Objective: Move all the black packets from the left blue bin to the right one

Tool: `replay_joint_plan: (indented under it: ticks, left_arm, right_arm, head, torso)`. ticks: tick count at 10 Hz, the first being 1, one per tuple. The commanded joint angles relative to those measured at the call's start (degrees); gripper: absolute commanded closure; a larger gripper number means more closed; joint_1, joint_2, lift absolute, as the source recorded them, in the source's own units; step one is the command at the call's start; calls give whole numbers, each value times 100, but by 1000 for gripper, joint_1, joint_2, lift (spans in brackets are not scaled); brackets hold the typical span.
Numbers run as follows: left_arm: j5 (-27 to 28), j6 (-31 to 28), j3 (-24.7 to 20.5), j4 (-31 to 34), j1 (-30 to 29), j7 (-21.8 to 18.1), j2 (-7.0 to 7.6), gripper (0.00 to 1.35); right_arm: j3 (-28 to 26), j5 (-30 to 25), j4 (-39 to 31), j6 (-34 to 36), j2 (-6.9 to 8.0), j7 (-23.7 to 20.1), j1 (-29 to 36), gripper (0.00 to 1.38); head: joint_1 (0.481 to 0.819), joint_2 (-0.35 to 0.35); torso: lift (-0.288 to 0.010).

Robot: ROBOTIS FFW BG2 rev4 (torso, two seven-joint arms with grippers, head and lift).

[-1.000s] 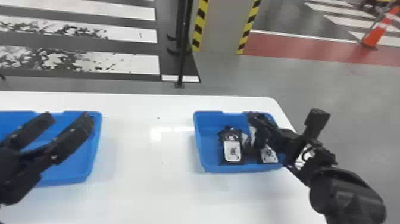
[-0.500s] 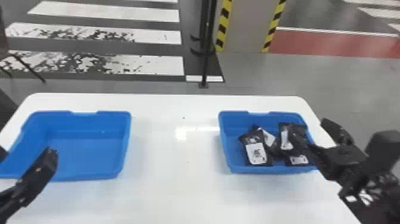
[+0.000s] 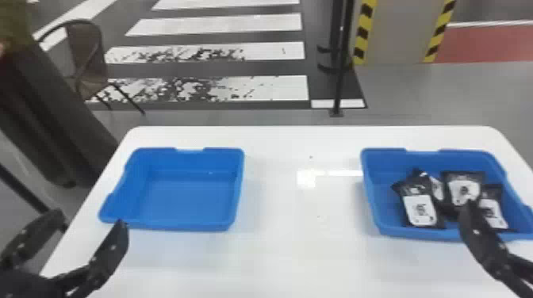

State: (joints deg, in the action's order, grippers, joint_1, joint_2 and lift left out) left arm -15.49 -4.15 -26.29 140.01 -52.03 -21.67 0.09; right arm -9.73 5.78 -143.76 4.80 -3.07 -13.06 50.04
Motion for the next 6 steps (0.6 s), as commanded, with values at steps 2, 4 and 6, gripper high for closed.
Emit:
replay_joint_plan:
  ticks: [2, 4, 6]
  left_arm:
    - [190, 190, 35, -128, 225, 58, -23, 125]
    - [155, 275, 275, -227, 352, 102, -23, 125]
    - [167, 303, 389, -241, 366, 128, -23, 125]
  right_arm:
    - [105, 73, 53, -87, -27, 5, -26, 168]
    - [208, 153, 236, -157, -35, 5, -153, 168]
    - [253, 210, 250, -157, -53, 5, -181, 168]
  head:
    - [695, 183]
    - [695, 177]
    - [695, 167]
  torso:
    - [-140]
    - [-140]
    - [-140]
